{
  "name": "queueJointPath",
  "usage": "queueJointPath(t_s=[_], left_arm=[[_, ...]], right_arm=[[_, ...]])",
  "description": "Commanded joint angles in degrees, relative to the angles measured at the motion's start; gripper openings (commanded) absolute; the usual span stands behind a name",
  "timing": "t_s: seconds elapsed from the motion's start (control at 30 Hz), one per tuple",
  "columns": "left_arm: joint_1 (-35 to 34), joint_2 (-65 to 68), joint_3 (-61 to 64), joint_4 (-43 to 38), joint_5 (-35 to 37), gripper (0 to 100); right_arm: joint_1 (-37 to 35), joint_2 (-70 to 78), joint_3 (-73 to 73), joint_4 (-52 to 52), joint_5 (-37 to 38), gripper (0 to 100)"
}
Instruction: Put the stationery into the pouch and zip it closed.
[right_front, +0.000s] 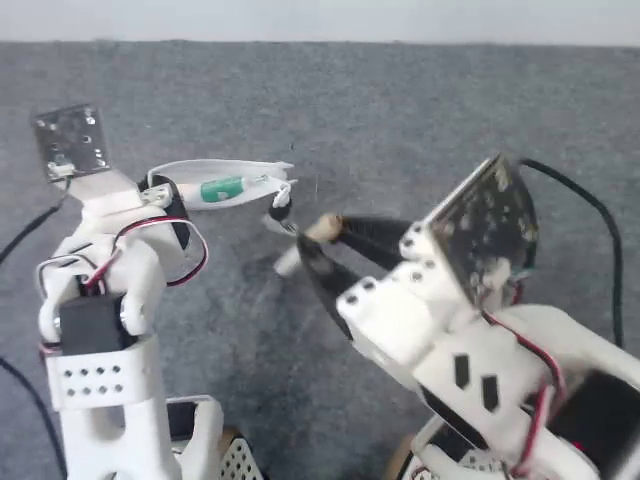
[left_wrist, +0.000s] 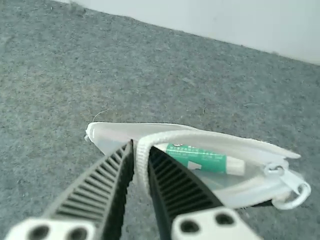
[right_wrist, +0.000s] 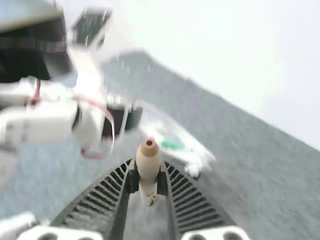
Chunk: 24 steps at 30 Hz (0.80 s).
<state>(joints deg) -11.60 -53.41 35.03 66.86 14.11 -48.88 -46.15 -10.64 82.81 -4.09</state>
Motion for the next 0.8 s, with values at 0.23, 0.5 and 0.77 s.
queueJointPath(t_s=[0.23,0.5,0.77], left_arm=[[0.18,-1.76,-4.18,0.7,-0.35,1],[0.09,-1.76,-2.77,0.26,-0.44,1],[0.09,-1.76,-2.77,0.26,-0.44,1]], right_arm=[[-0.48,-1.1,26.11,-36.0,-6.15,0.7],[2.51,-6.37,40.7,-55.25,-6.15,0.7],[4.18,-19.65,50.46,-64.84,-5.98,0.7]])
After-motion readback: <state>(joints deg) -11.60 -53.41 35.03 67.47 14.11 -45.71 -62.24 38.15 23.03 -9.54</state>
